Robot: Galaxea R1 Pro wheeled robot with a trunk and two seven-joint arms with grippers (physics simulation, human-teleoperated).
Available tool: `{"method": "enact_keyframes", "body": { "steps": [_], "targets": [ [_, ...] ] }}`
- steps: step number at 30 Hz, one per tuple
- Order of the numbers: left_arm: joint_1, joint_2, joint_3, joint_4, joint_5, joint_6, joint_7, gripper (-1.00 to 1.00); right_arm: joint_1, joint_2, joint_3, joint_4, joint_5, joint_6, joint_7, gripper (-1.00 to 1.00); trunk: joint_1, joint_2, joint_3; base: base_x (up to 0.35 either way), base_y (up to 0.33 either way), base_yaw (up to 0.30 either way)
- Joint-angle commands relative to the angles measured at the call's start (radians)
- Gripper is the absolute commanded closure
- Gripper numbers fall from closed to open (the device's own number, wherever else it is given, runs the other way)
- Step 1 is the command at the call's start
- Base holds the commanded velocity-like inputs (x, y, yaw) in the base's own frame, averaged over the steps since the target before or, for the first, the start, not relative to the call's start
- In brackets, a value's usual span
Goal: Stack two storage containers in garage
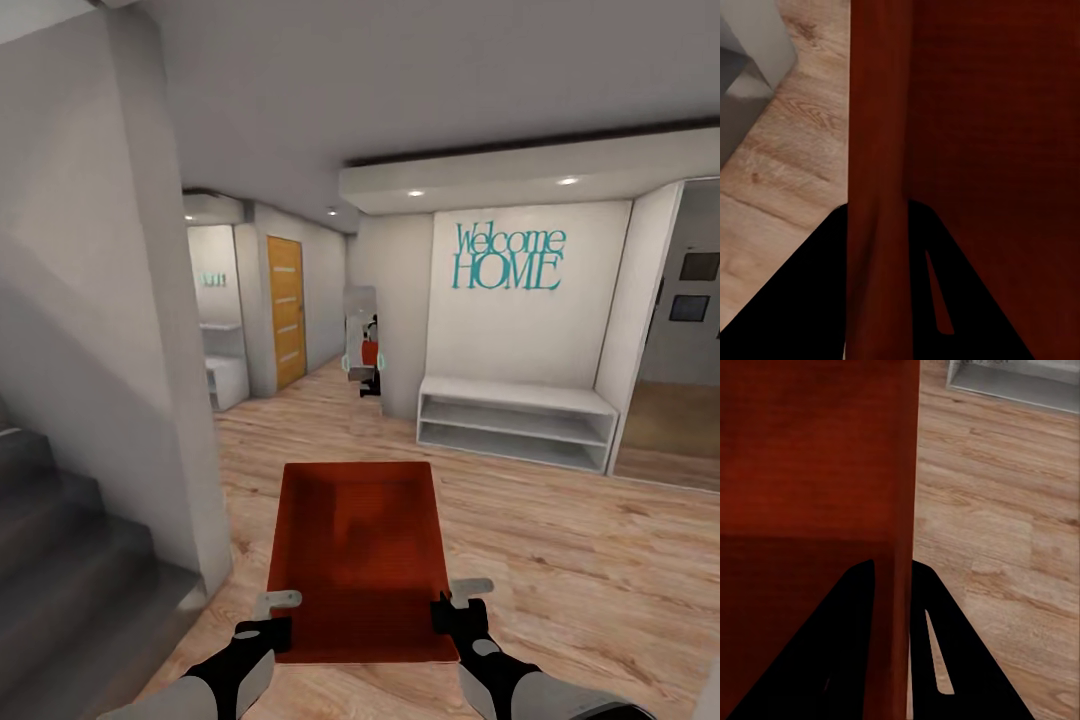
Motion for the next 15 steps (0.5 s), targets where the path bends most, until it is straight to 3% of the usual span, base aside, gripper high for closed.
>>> {"method": "enact_keyframes", "body": {
  "steps": [1, 15],
  "targets": [
    [0.0, 0.003, 0.0, -0.004, -0.008, -0.029, 0.011, 1.0, -0.001, 0.0, -0.034, 0.004, -0.028, -0.006, -0.003, 1.0, 0.001, 0.0, 0.0, 0.322, 0.0, 0.0],
    [0.0, 0.004, 0.0, -0.004, -0.008, -0.029, 0.011, 1.0, -0.001, 0.0, -0.034, 0.004, -0.029, -0.005, -0.003, 1.0, 0.001, 0.0, 0.0, 0.322, 0.0, 0.0]
  ]
}}
